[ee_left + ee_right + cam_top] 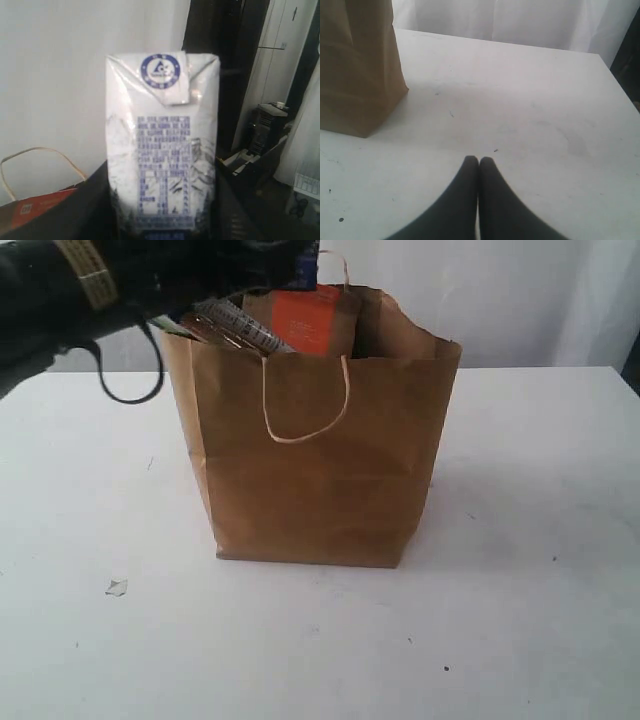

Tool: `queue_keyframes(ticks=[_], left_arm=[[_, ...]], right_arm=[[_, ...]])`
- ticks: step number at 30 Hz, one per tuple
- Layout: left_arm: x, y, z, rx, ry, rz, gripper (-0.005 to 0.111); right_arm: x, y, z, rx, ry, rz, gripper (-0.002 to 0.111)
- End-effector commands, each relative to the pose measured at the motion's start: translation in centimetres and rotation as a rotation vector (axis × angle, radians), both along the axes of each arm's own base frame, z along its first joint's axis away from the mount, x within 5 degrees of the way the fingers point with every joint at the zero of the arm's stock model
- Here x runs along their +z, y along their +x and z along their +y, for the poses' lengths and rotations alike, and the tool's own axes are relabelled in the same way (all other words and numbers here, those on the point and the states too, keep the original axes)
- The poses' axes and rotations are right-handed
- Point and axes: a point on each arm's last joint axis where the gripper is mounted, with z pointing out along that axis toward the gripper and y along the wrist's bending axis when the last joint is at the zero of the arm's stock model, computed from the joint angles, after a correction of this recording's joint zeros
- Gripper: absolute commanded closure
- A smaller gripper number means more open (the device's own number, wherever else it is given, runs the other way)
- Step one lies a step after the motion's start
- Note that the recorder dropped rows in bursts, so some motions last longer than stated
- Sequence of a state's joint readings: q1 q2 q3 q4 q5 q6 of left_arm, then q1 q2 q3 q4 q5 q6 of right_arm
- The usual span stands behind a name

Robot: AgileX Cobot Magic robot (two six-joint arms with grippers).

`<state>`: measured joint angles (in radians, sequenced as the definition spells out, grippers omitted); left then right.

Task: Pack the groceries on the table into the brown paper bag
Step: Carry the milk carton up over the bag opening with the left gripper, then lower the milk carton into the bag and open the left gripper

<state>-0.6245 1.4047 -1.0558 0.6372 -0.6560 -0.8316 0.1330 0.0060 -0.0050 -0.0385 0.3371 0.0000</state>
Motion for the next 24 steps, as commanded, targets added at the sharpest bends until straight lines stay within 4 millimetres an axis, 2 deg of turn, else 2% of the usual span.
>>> queue_keyframes(ticks=[1, 8, 17, 21, 24], left_arm=[[0.2, 1.4, -1.8, -0.055, -0.033, -0.047, 0.106], [-1.8, 4.0, -3.9, -0.076, 0.0, -0.028, 0.106], [-3.5, 4.8, -4.5, -0.084, 0.016, 0.001, 0.106], [-3.5, 4.7, -4.5, -0.085, 0.014, 0.0, 0.094], [-3.5, 4.8, -4.5, -0.084, 0.016, 0.001, 0.078]], right_arm=[[-0.1, 0.0, 0.0, -0.006, 0.007, -0.003, 0.108], [-0.1, 0.0, 0.0, -0.006, 0.007, -0.003, 0.108], [-0.1, 0.0, 0.0, -0.006, 0.007, -0.003, 0.108], [-0.1, 0.0, 0.0, -0.006, 0.007, -0.003, 0.108], [-0.1, 0.0, 0.0, -0.006, 0.007, -0.003, 0.108]])
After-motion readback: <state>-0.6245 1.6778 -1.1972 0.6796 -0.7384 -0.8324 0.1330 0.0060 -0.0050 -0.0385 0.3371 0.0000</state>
